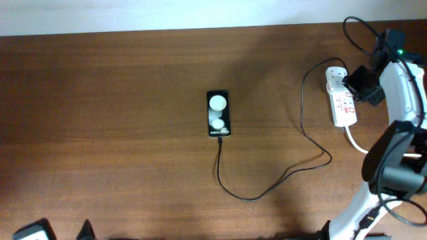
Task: Plug charger to phone and switch on socket
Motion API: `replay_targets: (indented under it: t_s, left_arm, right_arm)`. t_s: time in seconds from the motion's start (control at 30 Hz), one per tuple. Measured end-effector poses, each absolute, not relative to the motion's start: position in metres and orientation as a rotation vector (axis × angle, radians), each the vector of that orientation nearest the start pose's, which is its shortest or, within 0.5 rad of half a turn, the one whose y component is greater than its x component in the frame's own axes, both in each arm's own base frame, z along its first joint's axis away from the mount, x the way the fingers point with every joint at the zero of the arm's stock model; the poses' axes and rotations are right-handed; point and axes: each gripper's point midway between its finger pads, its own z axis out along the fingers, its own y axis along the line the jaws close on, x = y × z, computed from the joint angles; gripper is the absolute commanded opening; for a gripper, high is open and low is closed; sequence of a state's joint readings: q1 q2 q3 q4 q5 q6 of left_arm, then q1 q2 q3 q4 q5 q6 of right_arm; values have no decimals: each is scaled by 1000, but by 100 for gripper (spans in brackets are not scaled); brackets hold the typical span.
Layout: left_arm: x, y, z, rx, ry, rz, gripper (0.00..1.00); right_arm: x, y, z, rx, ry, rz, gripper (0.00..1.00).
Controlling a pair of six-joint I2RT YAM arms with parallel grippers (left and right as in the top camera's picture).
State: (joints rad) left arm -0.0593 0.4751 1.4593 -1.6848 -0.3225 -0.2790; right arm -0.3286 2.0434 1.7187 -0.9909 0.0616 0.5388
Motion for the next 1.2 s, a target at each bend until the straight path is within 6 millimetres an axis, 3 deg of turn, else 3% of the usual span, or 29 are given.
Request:
replay_targets:
  t_s: [0.1,0.37,0.53,0.73,0.93,1.2]
  left_arm:
    - [48,53,319,-445,2167,192,99]
    - [30,54,321,-450,2085,170,99]
    - [17,54,321,-451,2024,152,99]
    - [4,54,320,-452,1963,135,99]
    - [3,54,320,-452,1958,134,99]
    - [3,54,320,-452,1958,134,99]
  right_arm:
    - [436,-159,71,1219,2609,-44,4]
    - [455,-167,54,1208,2567,-27,4]
    - [456,-178,55,1227,2536,-13,4]
    - [460,-171,48,1224,2548,54,4]
    - [460,-169,32,1235,2576,68,4]
    - [464,-170,33,1233,2567,77,4]
